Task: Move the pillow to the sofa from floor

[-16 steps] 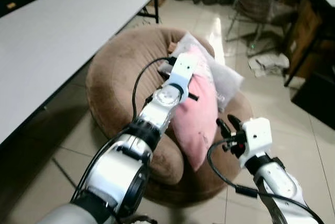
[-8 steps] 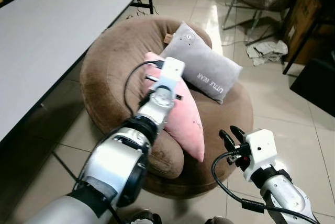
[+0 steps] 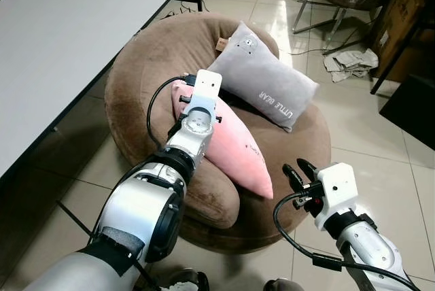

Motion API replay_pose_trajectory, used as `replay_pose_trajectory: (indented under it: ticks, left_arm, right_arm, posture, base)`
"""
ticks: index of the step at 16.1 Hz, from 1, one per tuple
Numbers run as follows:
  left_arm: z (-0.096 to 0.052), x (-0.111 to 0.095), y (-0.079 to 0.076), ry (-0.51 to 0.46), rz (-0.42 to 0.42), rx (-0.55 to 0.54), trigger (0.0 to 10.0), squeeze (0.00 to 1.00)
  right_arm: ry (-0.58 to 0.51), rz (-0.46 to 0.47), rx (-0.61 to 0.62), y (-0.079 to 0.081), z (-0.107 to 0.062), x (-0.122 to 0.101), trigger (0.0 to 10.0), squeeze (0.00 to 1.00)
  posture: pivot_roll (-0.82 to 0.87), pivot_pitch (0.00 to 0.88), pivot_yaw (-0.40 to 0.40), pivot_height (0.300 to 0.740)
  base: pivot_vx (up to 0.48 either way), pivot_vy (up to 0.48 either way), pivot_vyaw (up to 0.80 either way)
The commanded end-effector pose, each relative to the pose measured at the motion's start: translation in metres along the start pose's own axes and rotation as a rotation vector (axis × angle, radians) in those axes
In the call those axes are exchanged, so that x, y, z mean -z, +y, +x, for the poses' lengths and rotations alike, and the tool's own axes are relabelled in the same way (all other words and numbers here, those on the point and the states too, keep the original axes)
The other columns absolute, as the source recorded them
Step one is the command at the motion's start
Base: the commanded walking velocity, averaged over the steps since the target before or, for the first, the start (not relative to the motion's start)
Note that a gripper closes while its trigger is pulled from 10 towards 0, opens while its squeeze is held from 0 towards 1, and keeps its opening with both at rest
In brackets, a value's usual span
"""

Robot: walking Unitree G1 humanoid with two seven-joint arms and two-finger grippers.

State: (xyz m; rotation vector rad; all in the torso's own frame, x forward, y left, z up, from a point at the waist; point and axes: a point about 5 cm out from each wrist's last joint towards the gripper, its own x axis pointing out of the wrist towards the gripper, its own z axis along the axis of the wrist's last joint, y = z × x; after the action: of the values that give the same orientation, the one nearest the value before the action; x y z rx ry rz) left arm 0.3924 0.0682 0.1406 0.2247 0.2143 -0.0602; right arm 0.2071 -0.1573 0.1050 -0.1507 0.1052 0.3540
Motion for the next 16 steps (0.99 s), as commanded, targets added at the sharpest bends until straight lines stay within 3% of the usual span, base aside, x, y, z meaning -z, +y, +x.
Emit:
replay_pose_trajectory:
  ticks: [1, 2, 3, 4, 6, 7, 8, 9, 11, 12, 13, 16]
  left_arm:
    - [0.002, -0.007, 0.006, -0.034, -0.013, 0.006, 10.0, 1.0]
    - [0.003, -0.016, 0.019, -0.128, -0.06, 0.043, 10.0, 0.0]
    - [0.003, -0.016, 0.019, -0.128, -0.06, 0.043, 10.0, 0.0]
    - [0.004, -0.022, 0.044, -0.201, -0.058, 0.042, 10.0, 0.0]
    - [0.0, -0.017, 0.075, -0.26, -0.013, 0.041, 10.0, 0.0]
    - [-0.011, -0.01, 0.087, -0.343, -0.047, 0.116, 10.0, 0.0]
    - [-0.026, 0.0, 0.088, -0.382, -0.115, 0.204, 10.0, 0.0]
    - [-0.037, 0.007, 0.087, -0.391, -0.123, 0.24, 10.0, 0.0]
    - [-0.073, 0.035, 0.078, -0.342, -0.12, 0.336, 10.0, 0.0]
    - [-0.085, 0.046, 0.075, -0.304, -0.123, 0.331, 10.0, 0.0]
    - [-0.095, 0.053, 0.065, -0.291, -0.083, 0.359, 10.0, 0.0]
    - [-0.104, 0.052, 0.054, -0.293, -0.015, 0.415, 10.0, 0.0]
  right_arm:
    - [-0.013, 0.011, -0.006, 0.0, 0.0, -0.002, 10.0, 0.0]
    - [-0.03, 0.008, 0.002, -0.001, 0.002, -0.004, 10.0, 0.0]
    - [-0.03, 0.008, 0.002, -0.001, 0.002, -0.004, 10.0, 0.0]
    - [-0.051, 0.013, 0.039, -0.004, 0.003, -0.008, 10.0, 0.0]
    - [-0.051, -0.006, 0.083, -0.005, 0.009, -0.011, 10.0, 0.0]
    - [-0.075, -0.016, 0.081, 0.0, 0.012, -0.016, 10.0, 0.0]
    - [-0.102, -0.001, 0.092, 0.005, 0.014, -0.02, 10.0, 0.0]
    - [-0.112, 0.007, 0.091, 0.008, 0.015, -0.021, 10.0, 0.0]
    - [-0.129, 0.042, 0.115, 0.013, 0.017, -0.019, 10.0, 0.0]
    - [-0.139, 0.074, 0.126, 0.014, 0.018, -0.019, 10.0, 0.0]
    - [-0.154, 0.101, 0.122, 0.017, 0.02, -0.021, 10.0, 0.0]
    - [-0.163, 0.114, 0.116, 0.02, 0.019, -0.022, 10.0, 0.0]
  posture:
    - [-0.02, 0.124, 0.074, 0.74]
    - [-0.03, 0.099, 0.066, 0.74]
    - [-0.03, 0.099, 0.066, 0.74]
    - [-0.03, 0.072, 0.053, 0.74]
    - [-0.03, 0.039, 0.04, 0.74]
    - [-0.03, 0.02, 0.024, 0.74]
    - [-0.02, 0.01, 0.014, 0.74]
    - [-0.02, 0.005, 0.012, 0.74]
    - [0.0, 0.0, -0.002, 0.74]
    - [0.01, 0.0, -0.004, 0.74]
    - [0.02, 0.0, -0.001, 0.74]
    - [0.02, 0.0, 0.007, 0.74]
  base:
    - [0.0, 0.0, 0.0]
    - [0.0, 0.0, 0.0]
    - [0.0, 0.0, 0.0]
    - [0.0, 0.0, 0.0]
    - [0.0, 0.0, 0.0]
    - [0.0, 0.0, 0.0]
    - [0.0, 0.0, 0.8]
    - [0.0, 0.0, 0.8]
    - [0.0, 0.0, 0.8]
    - [0.0, 0.0, 0.8]
    - [0.0, 0.0, 0.8]
    - [0.0, 0.0, 0.8]
